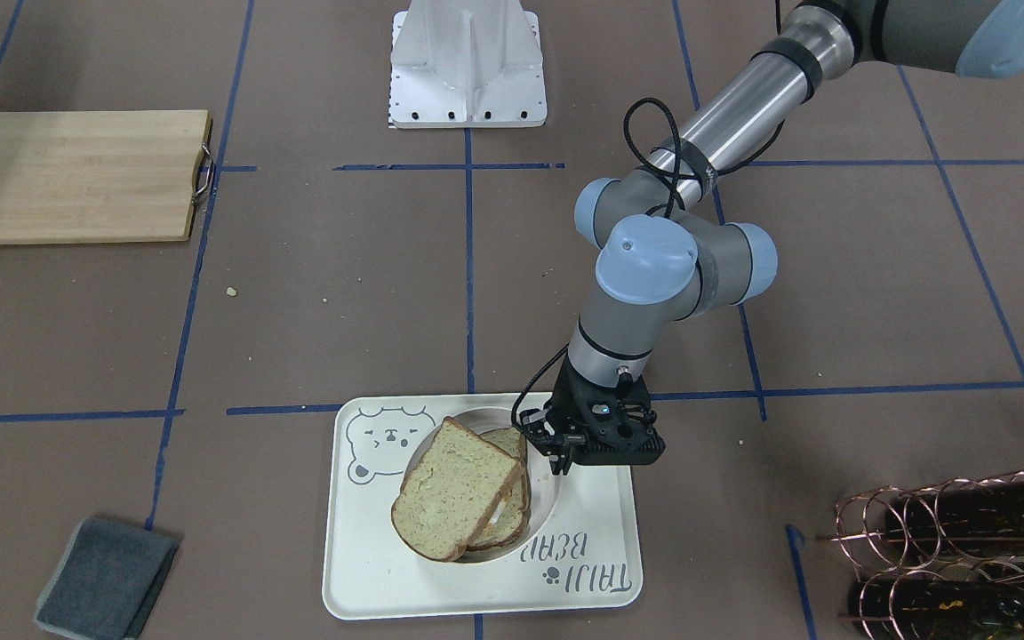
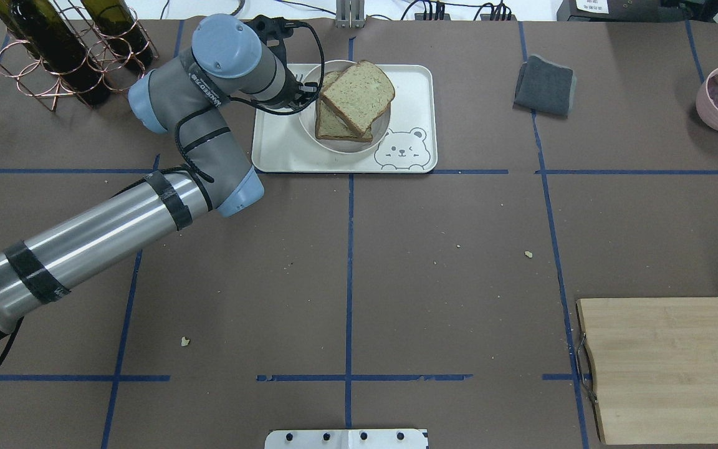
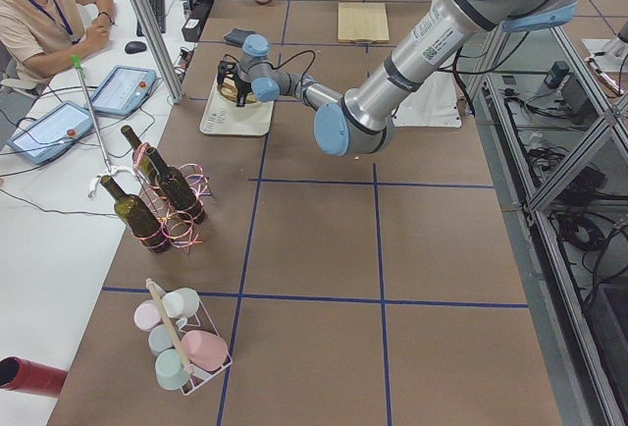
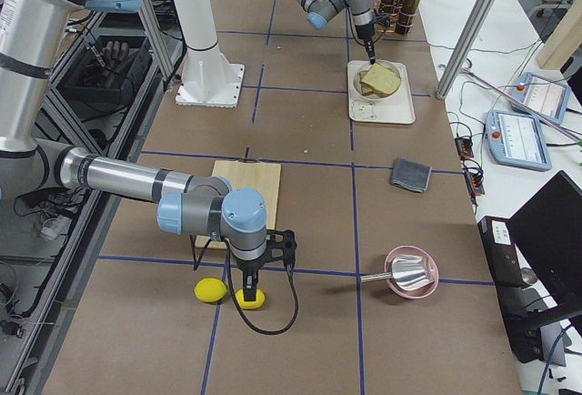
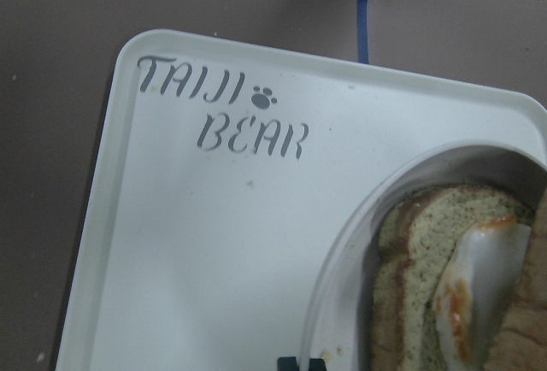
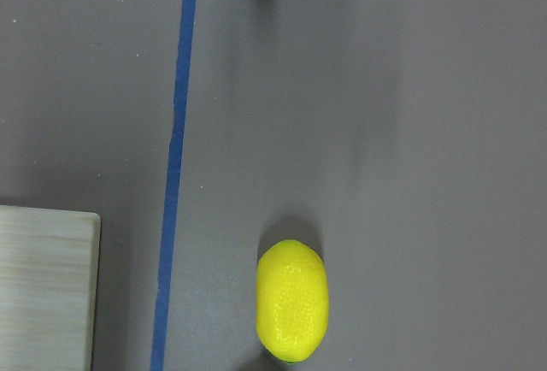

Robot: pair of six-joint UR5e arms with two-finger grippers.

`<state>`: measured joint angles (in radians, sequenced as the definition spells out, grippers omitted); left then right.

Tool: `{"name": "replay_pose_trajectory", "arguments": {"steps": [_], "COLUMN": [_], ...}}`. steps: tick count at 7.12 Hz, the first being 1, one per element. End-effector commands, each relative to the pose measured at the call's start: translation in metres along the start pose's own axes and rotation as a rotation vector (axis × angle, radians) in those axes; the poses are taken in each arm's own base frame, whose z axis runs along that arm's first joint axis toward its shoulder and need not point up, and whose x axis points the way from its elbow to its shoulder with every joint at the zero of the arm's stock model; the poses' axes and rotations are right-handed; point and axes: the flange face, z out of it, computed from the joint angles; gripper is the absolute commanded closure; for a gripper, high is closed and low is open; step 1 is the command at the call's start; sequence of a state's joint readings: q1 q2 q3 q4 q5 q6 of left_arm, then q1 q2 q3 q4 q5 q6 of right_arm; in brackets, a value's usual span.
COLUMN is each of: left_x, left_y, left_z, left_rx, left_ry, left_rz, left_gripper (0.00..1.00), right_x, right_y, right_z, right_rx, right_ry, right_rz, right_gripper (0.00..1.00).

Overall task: Make sandwich and place on tray
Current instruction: 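Release the plate and pull the left gripper back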

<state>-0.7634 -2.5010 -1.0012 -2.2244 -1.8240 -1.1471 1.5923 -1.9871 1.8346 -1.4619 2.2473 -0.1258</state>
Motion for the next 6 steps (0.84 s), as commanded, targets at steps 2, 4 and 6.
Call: {"name": "replay_pose_trajectory", "arguments": {"steps": [2,4,6], "left_x": [-0.008,-0.060,-0.119], "left_y": [-0.016,-0.003,0.050], "left_z": [-0.009,-0.068,-0.170], "left_rx": [0.020,-0.039,-0.070], "left_ry": [0.001,0.060,0.051], "left_rz": [0.154,0.226,0.338], "left_gripper": [0.00,0.00,0.00], "right_x": [0.000,0.000,0.000], "right_y": [0.000,0.001,0.000], "right_z": [0.000,0.000,0.000], "right_rx": [-0.001,-0.002,-0.001], "right_ry": [0.000,0.000,0.000], "right_rz": [0.000,0.001,0.001], "right_gripper": [0.00,0.00,0.00]}}
